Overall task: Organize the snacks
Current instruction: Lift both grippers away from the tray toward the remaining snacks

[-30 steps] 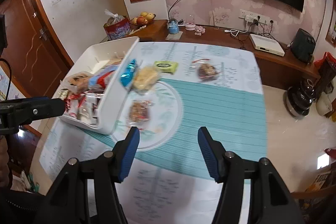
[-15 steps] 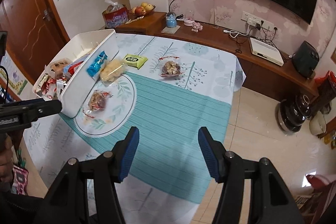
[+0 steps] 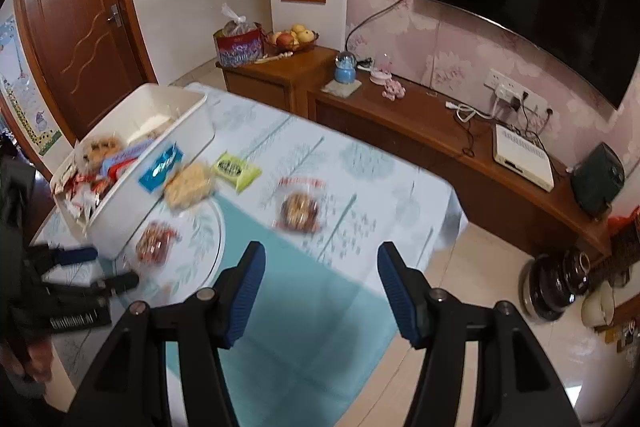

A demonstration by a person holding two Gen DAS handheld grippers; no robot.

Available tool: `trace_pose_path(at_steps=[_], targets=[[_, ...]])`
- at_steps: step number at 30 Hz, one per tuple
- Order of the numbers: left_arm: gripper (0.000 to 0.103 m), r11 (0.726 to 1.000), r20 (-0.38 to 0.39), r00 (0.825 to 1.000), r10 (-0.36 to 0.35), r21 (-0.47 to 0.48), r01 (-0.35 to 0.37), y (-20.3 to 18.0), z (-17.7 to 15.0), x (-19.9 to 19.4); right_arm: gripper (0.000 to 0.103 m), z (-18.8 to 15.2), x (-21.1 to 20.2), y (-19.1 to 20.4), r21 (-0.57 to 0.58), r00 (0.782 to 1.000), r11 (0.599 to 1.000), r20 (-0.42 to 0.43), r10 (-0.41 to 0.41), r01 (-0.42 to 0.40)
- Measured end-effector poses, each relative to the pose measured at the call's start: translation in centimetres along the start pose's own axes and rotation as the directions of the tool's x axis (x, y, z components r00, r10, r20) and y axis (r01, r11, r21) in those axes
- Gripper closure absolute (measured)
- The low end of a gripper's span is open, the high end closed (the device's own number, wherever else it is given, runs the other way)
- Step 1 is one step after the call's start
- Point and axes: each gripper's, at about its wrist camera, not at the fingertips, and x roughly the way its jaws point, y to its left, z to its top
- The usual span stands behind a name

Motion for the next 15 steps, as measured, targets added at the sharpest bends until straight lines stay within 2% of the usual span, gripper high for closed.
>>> trace_pose_path(at_steps=[7, 10, 12, 15], targets=[[0.027, 0.995, 0.018, 0.995, 0.097, -0.020, -0.097, -0.4, 1.0, 2.2, 0.044, 4.1, 3.6, -0.8, 0.016, 1.000, 1.000, 0.004, 0.025, -0.025], [0.027, 0.987, 0.032, 0.987, 0.158, -0.027, -0.157, -0.7, 1.4, 3.1, 0.044, 5.1, 5.7, -0.4, 0.032, 0.998, 0.998, -0.021, 0.055, -0.054], [0.027, 0.978, 0.062, 0.976, 0.211, -0.012, -0.210, -1.4, 1.4, 3.5, 0.044, 5.1, 7.0, -0.2, 0.046, 0.997, 0.997, -0.043, 0.071, -0.069], [0.027, 0.970, 0.104, 0.965, 0.239, 0.021, -0.243, -2.3, 1.4, 3.9, 0.044, 5.0, 9.3, 0.1, 0.083, 0.992, 0.993, -0.093, 0.090, -0.082]])
